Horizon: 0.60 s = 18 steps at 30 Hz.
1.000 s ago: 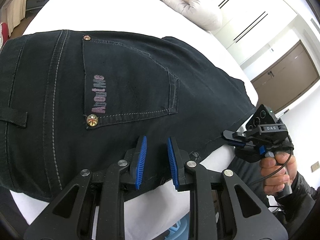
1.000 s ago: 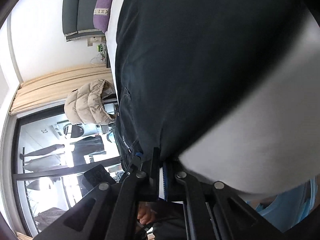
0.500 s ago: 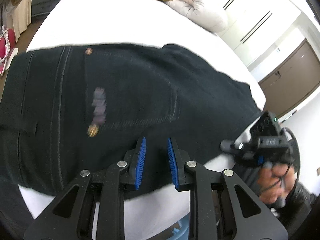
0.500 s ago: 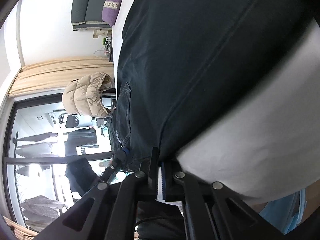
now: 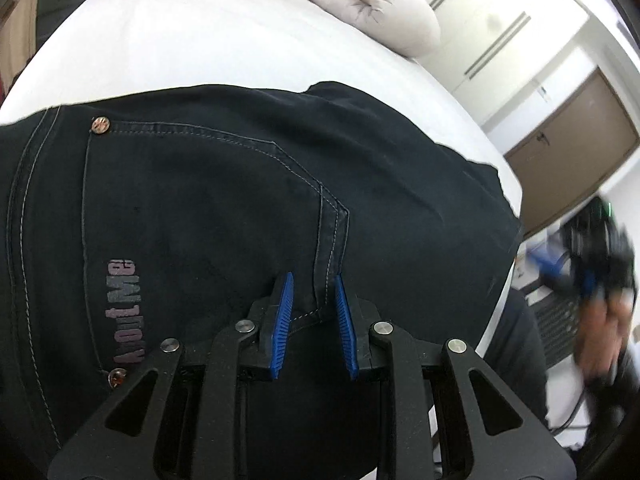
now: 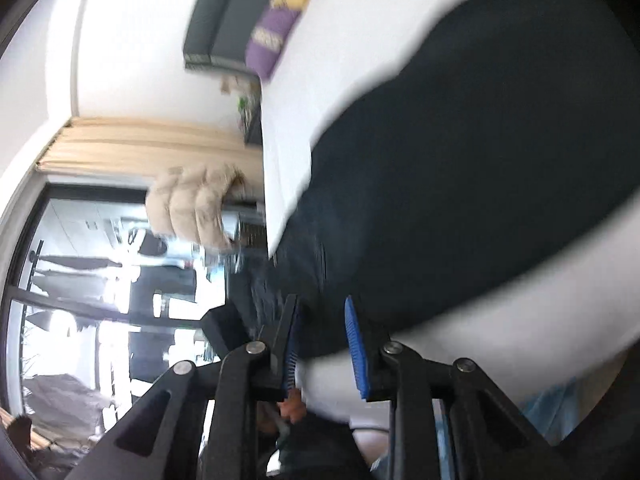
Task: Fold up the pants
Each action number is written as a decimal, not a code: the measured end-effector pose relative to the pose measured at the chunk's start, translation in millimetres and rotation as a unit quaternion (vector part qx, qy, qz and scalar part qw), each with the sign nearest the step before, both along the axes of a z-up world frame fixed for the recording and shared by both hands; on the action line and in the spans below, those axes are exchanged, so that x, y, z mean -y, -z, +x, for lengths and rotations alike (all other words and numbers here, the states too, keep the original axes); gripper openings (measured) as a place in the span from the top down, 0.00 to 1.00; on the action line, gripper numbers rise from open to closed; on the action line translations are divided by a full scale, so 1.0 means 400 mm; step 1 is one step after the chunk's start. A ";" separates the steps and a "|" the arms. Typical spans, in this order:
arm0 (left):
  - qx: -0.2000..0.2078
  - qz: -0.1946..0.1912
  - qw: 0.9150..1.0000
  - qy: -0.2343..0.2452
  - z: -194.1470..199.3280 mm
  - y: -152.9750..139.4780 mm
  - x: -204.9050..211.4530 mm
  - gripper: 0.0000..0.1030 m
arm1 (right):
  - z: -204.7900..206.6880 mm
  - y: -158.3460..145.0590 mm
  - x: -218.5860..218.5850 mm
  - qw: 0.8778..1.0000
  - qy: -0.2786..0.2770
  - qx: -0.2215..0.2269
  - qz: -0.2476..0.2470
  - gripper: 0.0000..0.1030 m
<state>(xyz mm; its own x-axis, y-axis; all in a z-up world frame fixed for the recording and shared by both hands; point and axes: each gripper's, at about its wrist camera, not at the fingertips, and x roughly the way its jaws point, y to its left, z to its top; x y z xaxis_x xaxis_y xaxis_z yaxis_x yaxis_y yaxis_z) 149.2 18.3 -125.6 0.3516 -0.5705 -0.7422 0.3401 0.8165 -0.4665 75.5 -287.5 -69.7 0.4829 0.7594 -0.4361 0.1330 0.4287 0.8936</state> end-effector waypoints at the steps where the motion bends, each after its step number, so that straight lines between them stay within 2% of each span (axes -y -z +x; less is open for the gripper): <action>1: 0.000 0.003 1.000 0.001 0.003 0.002 0.003 0.79 | 0.037 -0.004 0.035 1.000 0.022 -0.003 -0.004 0.74; 4: -0.002 0.002 1.000 0.000 0.006 0.006 0.005 0.79 | 0.130 0.003 0.083 0.999 0.047 0.003 0.002 0.74; 7: -0.006 0.002 1.000 -0.002 0.001 0.015 -0.003 0.79 | 0.236 0.061 0.100 0.998 0.049 -0.012 0.047 0.74; 10: -0.010 0.003 1.000 -0.003 0.002 0.013 -0.002 0.79 | 0.291 0.140 0.098 0.996 0.043 -0.056 0.060 0.75; 11: -0.011 0.003 1.000 -0.003 0.000 0.013 -0.005 0.79 | 0.308 0.168 0.105 0.995 0.046 -0.064 0.056 0.78; 12: -0.011 0.002 1.000 -0.003 0.001 0.014 -0.004 0.79 | 0.316 0.186 0.119 0.995 0.050 -0.068 0.045 0.99; 13: -0.012 0.000 1.000 -0.002 0.003 0.016 -0.004 0.79 | 0.326 0.202 0.144 0.995 0.059 -0.070 0.033 1.00; 16: -0.012 -0.003 1.000 -0.001 0.010 0.019 -0.009 0.79 | 0.332 0.219 0.296 0.985 0.160 -0.052 0.048 1.00; 18: -0.011 -0.006 1.000 0.000 0.012 0.022 -0.014 0.79 | 0.328 0.207 0.384 0.976 0.210 -0.053 0.010 1.00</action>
